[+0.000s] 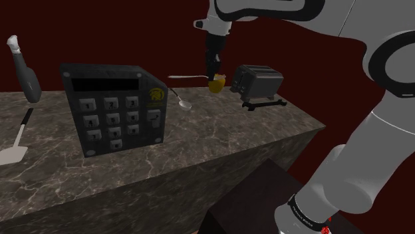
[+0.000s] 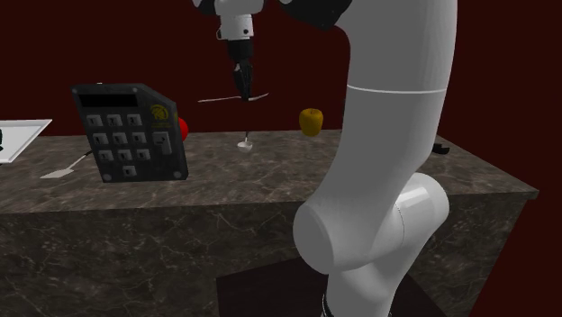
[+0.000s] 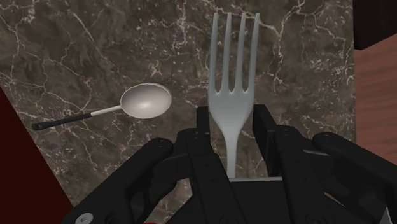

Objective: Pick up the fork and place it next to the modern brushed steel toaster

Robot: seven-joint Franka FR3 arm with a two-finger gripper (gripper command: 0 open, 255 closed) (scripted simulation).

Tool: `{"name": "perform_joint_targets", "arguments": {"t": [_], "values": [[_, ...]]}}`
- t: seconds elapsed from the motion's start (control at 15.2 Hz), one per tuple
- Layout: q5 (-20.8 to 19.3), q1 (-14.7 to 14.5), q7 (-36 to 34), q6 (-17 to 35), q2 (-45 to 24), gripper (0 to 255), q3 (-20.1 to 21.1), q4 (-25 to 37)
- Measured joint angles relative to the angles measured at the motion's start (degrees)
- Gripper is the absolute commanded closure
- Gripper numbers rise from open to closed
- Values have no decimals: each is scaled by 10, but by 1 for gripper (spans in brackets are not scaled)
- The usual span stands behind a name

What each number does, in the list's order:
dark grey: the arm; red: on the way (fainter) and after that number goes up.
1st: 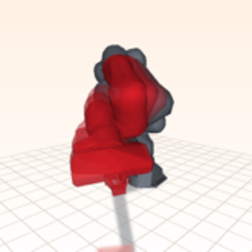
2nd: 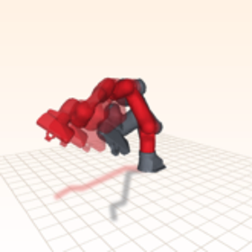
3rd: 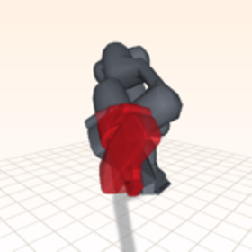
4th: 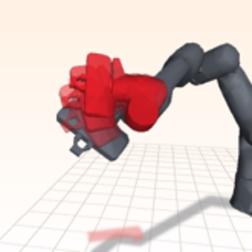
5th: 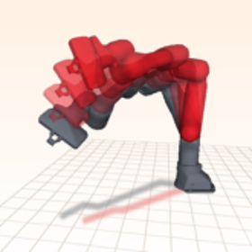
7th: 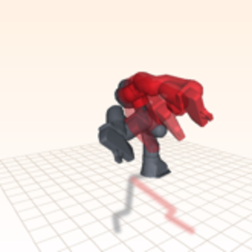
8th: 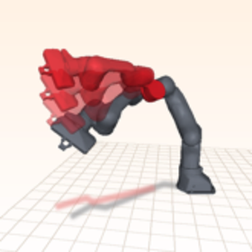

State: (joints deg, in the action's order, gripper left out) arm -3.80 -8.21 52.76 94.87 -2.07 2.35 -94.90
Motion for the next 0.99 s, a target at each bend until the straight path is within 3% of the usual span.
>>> {"name": "perform_joint_targets", "arguments": {"t": [0.4,0.99], "values": [[0,0,3,-46,-7,255,0,53],[-4,51,102,-28,53,255,-51,-18]]}}
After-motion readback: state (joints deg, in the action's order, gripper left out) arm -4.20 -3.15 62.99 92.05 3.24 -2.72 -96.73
